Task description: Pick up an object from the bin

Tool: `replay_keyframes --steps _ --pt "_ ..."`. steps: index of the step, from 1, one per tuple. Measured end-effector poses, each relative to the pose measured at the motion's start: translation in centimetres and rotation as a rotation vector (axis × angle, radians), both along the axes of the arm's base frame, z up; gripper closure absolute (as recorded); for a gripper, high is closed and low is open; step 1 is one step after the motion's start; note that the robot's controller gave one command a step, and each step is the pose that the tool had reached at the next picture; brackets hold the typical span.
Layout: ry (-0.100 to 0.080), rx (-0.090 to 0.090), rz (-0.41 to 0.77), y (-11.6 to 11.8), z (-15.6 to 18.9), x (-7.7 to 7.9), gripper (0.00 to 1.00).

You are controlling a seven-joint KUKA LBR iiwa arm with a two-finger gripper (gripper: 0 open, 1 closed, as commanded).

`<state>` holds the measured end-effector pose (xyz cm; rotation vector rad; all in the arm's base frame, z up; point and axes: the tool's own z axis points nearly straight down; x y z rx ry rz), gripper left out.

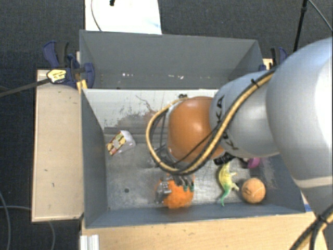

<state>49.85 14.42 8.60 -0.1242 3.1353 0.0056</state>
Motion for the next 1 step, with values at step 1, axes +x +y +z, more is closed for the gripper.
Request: replay_keyframes --steps 1 --pt "0.0 0.001 0.016 -3.09 -1.38 0.34 0.0"
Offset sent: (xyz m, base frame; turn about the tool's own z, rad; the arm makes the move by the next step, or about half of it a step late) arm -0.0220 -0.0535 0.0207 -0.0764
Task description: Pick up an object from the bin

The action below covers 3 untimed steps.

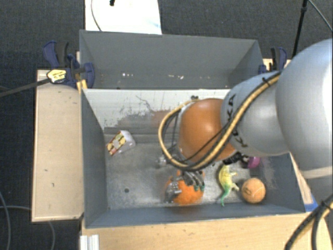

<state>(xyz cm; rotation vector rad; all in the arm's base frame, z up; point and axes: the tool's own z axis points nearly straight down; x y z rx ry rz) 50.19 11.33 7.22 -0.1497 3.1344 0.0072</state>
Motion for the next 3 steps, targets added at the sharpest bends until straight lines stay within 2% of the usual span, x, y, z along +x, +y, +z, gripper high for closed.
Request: replay_keyframes --steps 1,2,3 --pt "0.007 -0.005 0.045 -1.8 2.4 -1.9 0.0" --pt "-0.001 -0.003 0.057 -5.4 0.9 -2.1 0.0" --pt "-0.008 -0.001 -0.168 -5.6 0.2 0.3 1.0"
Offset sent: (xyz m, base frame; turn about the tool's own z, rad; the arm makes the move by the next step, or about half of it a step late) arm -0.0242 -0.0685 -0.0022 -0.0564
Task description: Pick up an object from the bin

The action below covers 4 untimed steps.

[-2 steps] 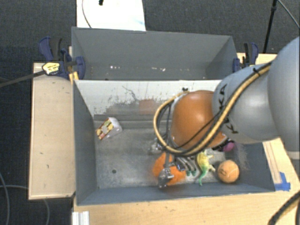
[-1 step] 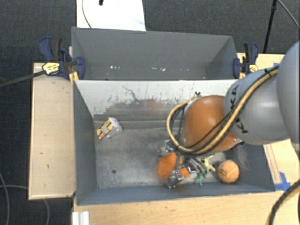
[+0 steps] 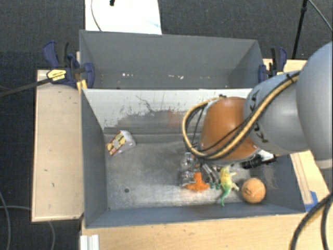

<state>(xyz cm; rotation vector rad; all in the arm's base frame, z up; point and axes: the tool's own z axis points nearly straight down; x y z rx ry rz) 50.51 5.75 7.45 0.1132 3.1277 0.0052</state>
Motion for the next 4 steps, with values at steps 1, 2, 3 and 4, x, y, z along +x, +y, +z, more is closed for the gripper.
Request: replay_keyframes --steps 1,2,3,4 --pt "0.0 0.0 -0.002 0.0 0.0 0.0 1.0" --pt "0.013 -0.003 0.064 -8.0 8.2 -0.2 0.0" --pt "0.01 -0.003 0.057 -8.6 8.8 -0.1 1.0" --pt "0.01 -0.003 0.056 -8.6 8.8 -0.1 1.0"
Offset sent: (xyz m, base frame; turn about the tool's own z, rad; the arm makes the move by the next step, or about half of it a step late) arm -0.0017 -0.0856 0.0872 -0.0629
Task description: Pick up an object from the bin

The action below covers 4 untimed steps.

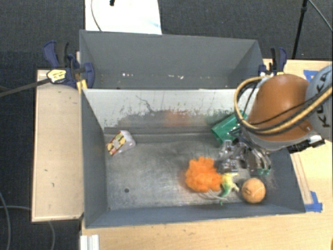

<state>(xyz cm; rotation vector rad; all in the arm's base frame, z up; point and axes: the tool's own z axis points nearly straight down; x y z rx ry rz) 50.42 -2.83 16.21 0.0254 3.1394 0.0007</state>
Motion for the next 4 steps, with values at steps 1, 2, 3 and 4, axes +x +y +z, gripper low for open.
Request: replay_keyframes --steps 1,2,3,4 --pt "-0.003 0.0 0.298 4.9 8.3 2.4 1.0" --pt "-0.002 0.0 0.294 4.9 8.3 2.3 0.0" --pt "-0.002 0.0 0.292 4.9 8.3 2.3 0.0" --pt "-0.008 -0.001 0.274 4.2 2.8 2.6 0.0"
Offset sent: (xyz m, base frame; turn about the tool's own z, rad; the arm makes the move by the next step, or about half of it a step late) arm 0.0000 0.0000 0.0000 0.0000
